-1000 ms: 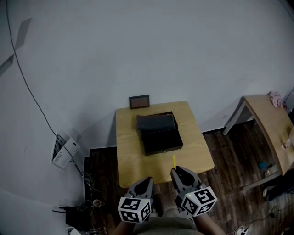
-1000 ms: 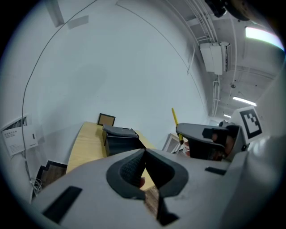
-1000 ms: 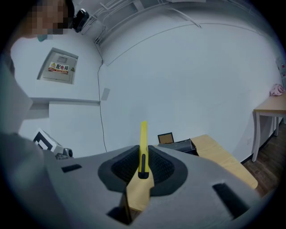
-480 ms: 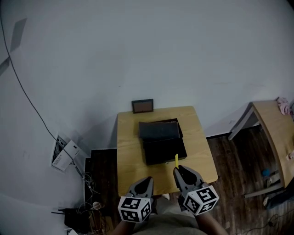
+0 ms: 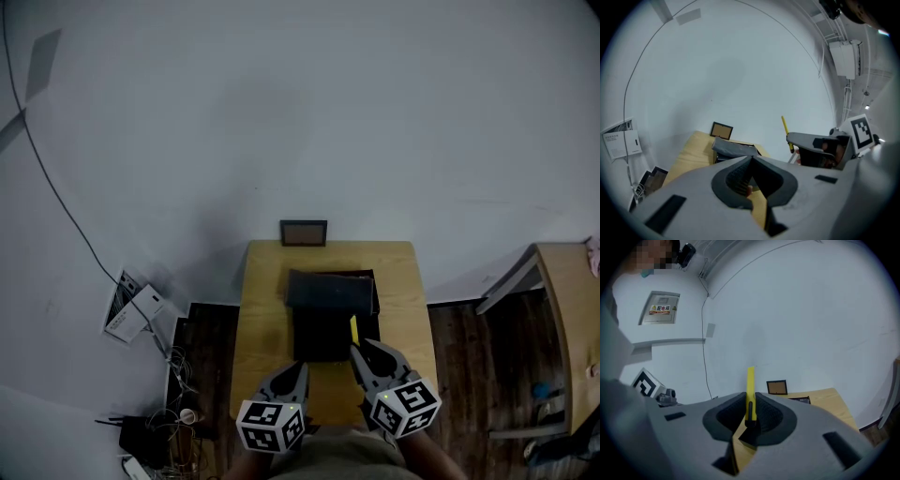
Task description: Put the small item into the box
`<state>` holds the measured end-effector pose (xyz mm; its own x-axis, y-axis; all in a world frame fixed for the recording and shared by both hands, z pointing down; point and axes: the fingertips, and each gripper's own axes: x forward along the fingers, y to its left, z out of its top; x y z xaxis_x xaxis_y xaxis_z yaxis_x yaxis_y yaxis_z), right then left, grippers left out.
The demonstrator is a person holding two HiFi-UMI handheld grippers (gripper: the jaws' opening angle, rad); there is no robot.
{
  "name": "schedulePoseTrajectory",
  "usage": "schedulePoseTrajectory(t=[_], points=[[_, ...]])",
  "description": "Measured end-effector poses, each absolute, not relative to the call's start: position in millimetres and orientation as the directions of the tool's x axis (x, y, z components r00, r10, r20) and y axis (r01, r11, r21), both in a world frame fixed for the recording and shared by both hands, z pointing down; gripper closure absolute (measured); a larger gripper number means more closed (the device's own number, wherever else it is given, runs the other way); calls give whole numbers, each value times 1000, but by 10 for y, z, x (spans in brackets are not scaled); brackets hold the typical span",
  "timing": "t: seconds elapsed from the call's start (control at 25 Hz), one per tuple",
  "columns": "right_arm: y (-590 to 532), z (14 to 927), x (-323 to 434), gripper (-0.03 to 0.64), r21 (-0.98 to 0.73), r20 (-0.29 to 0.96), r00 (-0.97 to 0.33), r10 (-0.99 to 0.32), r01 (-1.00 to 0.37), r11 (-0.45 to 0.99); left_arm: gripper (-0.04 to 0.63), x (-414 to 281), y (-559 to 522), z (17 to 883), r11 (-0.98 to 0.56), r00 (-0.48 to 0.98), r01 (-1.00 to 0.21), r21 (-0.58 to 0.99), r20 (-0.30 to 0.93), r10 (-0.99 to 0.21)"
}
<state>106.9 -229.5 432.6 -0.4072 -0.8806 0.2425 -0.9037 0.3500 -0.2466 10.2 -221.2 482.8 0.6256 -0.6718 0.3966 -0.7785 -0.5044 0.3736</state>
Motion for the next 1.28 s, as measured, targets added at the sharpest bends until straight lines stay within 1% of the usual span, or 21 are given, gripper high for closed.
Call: schedulePoseTrajectory(t=[0.4,0.72,1.04,1.28], points=[[-2718,4838,1131,563,-244,350,-500,-793,-865,438,592,218,-2504,5070,-409,551,-830,380,437,-711],[-2967,5389,1106,563,-233,471,-552,-688,-830,506,592,258,-2619,5247,-342,504,-856,388,474,-722],[-3083,5948,1122,563,-204,601,-542,-587,-815,543,592,275,-2694,5338,-326,490,-864,383,495,-718],[-3090,6343,1100,563,-182,703,-518,-488,-794,581,592,287,-2723,5373,-325,491,-864,384,503,-712]])
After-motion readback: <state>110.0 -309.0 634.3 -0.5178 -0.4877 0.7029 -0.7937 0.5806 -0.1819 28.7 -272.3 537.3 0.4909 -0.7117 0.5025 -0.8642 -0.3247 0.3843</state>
